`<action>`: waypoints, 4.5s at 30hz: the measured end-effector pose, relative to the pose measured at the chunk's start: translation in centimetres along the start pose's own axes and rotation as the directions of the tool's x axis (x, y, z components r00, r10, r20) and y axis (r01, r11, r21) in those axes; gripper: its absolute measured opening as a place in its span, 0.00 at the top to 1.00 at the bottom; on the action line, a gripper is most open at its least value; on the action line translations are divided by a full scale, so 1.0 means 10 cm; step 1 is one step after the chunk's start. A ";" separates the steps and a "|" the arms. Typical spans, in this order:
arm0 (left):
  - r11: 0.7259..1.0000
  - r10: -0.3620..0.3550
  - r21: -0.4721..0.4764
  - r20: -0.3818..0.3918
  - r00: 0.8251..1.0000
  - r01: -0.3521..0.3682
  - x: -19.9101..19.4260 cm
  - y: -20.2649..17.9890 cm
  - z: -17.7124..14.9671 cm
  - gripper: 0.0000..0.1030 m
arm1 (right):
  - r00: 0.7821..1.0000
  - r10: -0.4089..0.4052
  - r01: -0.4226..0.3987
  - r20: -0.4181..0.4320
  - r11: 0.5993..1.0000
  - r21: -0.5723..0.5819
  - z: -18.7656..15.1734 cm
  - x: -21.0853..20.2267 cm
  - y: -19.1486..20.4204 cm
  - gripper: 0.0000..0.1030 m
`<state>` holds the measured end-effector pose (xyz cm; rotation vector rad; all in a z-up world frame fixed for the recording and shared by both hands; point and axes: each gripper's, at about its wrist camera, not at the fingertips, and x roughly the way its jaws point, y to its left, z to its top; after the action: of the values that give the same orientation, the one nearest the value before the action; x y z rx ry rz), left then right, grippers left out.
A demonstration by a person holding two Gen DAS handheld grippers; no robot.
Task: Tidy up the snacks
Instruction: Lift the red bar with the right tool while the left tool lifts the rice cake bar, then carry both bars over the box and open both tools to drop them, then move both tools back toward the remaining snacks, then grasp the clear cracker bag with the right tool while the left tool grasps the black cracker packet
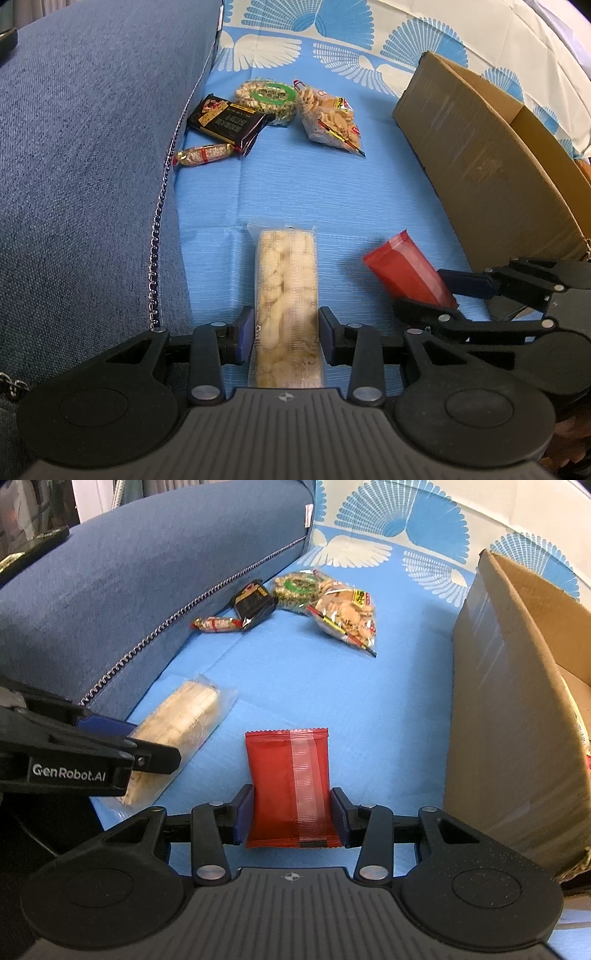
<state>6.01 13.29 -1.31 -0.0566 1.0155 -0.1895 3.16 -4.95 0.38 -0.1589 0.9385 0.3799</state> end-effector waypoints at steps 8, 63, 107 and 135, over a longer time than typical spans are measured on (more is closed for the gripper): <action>1.000 0.025 0.012 0.007 1.000 -0.025 0.00 -0.03 0.00 0.61 | 0.999 0.013 -0.013 0.040 1.000 0.003 0.04 -0.09 -0.03 0.56; 0.973 -0.200 0.171 0.303 0.932 0.154 -0.50 -2.71 1.31 0.36 | 0.812 -0.476 0.136 0.337 0.716 0.684 -0.10 -1.45 -2.07 0.38; 0.856 0.108 -0.518 0.191 0.976 0.007 0.53 0.38 1.38 0.28 | 0.844 -0.028 -0.082 0.536 0.980 0.180 0.38 -1.03 -0.62 0.57; 0.972 0.007 -0.234 0.127 0.992 0.023 0.21 0.22 0.23 0.48 | 0.962 -0.065 -0.004 0.266 0.968 0.251 1.18 -0.14 -0.35 0.09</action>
<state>9.34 14.93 -2.13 -0.2852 0.9062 -0.0709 12.68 -5.06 8.25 0.1074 0.7023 0.2438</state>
